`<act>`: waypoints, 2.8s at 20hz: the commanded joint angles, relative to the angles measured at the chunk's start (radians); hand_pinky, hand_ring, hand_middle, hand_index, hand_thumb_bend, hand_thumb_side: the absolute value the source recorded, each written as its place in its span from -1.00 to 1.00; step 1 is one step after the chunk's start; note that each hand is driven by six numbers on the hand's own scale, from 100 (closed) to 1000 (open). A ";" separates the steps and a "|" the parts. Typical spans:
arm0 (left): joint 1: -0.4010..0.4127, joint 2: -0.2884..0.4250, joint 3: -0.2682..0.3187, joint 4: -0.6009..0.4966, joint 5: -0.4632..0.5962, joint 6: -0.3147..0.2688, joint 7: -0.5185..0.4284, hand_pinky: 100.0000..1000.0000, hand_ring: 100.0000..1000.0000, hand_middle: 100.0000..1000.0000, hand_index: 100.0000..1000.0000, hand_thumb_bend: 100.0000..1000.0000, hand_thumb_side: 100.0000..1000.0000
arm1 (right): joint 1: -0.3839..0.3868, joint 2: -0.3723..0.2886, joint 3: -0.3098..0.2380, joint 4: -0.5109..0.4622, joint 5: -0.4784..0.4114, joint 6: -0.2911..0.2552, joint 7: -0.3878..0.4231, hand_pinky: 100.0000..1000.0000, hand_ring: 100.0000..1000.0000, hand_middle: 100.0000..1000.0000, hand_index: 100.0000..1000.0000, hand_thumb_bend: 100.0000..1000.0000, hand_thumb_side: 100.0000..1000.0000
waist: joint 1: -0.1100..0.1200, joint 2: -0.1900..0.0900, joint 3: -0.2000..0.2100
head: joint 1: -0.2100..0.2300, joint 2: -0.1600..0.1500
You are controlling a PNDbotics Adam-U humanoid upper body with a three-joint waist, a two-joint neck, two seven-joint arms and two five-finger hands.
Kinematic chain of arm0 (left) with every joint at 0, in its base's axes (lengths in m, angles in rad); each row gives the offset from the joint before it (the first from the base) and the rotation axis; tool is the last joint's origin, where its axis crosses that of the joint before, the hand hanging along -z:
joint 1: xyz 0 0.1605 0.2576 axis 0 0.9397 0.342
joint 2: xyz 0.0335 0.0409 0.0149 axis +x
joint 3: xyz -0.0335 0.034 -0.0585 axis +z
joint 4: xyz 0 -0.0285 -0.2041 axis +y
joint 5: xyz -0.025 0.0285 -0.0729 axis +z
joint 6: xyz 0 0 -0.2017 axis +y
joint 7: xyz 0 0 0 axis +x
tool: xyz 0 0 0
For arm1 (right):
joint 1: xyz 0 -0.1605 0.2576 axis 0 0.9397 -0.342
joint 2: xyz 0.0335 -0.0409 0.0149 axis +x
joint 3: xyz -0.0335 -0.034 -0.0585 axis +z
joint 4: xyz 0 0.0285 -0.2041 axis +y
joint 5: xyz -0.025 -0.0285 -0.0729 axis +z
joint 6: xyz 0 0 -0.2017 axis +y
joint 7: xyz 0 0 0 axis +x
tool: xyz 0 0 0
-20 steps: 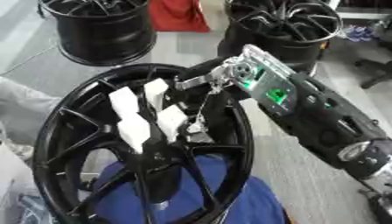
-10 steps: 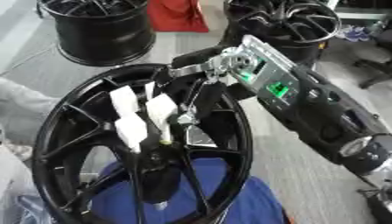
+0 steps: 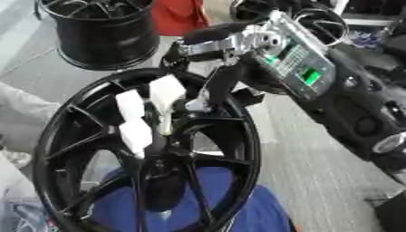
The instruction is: Pull the pin out of the wheel hub.
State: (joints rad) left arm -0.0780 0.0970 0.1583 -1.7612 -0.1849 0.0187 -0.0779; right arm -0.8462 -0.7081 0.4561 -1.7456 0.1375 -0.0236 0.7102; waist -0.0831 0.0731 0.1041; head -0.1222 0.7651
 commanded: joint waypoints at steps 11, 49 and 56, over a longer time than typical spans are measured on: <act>0.005 0.021 0.029 -0.012 -0.008 0.008 0.024 0.16 0.25 0.23 0.60 -1.00 0.31 | 0.313 -0.247 -0.367 -0.083 -0.034 0.101 -0.225 0.42 0.38 -0.07 -0.01 -0.64 -0.64 | 0.011 -0.011 -0.071 | 0.034 0.005; -0.003 0.001 0.022 -0.019 0.001 0.002 0.017 0.16 0.25 0.23 0.60 -1.00 0.31 | 0.883 0.272 -0.701 -0.030 0.091 0.046 -1.066 0.20 0.34 0.50 0.62 -0.24 -0.46 | 0.055 0.006 -0.067 | 0.007 0.005; -0.004 -0.001 0.018 -0.019 0.003 -0.001 0.011 0.16 0.25 0.23 0.60 -1.00 0.31 | 0.842 0.321 -0.620 -0.128 0.063 0.015 -1.020 0.19 0.33 0.50 0.62 -0.33 -0.50 | 0.059 0.009 -0.066 | 0.005 0.005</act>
State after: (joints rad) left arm -0.0712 0.0910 0.1795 -1.7619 -0.1844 0.0202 -0.0634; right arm 0.0052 -0.3774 -0.1705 -1.8396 0.2069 -0.0029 -0.3191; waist -0.0254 0.0881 0.0379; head -0.1159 0.7653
